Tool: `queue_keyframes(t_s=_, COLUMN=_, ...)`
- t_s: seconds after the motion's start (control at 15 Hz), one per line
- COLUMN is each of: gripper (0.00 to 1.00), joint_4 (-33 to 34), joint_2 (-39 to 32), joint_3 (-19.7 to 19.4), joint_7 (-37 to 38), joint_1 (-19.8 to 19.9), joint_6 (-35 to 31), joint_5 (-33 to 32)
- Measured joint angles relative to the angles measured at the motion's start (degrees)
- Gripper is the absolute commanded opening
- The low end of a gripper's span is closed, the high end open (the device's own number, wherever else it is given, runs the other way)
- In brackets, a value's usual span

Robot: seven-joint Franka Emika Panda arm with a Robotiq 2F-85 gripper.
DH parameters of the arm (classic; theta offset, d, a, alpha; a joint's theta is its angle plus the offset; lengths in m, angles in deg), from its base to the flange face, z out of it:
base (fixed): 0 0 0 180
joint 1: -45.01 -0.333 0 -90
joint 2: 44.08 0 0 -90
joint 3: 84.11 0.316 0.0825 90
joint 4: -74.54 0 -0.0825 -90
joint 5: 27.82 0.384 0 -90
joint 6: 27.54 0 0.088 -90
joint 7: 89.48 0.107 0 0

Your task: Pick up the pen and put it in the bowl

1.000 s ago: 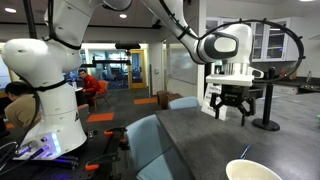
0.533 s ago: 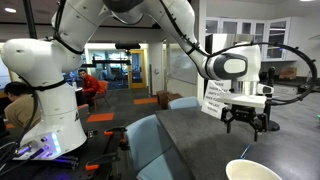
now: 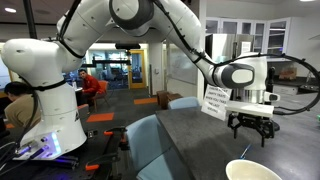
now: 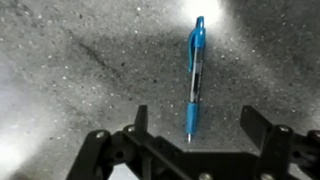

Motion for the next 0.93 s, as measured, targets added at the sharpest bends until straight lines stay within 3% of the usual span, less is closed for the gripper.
queue_keyframes(t_s=0.13, gripper=0.77, joint_4=2.48, joint_2=-1.87, joint_3=0.11, joint_7=0.0, joint_1=-0.24, joint_6=0.76, joint_5=-0.04)
queue_keyframes(t_s=0.6, gripper=0.27, joint_4=8.94, joint_2=-6.06, joint_3=0.14, joint_7=0.0, joint_1=-0.94, joint_6=4.18, joint_5=-0.33)
queue_keyframes(t_s=0.8, gripper=0.23, joint_4=10.78, joint_2=-7.4, joint_3=0.14, joint_7=0.0, joint_1=-1.01, joint_6=5.52, joint_5=-0.41)
queue_keyframes(t_s=0.93, gripper=0.26, joint_4=11.81, joint_2=-8.33, joint_3=0.14, joint_7=0.0, joint_1=-1.18, joint_6=6.42, joint_5=-0.47)
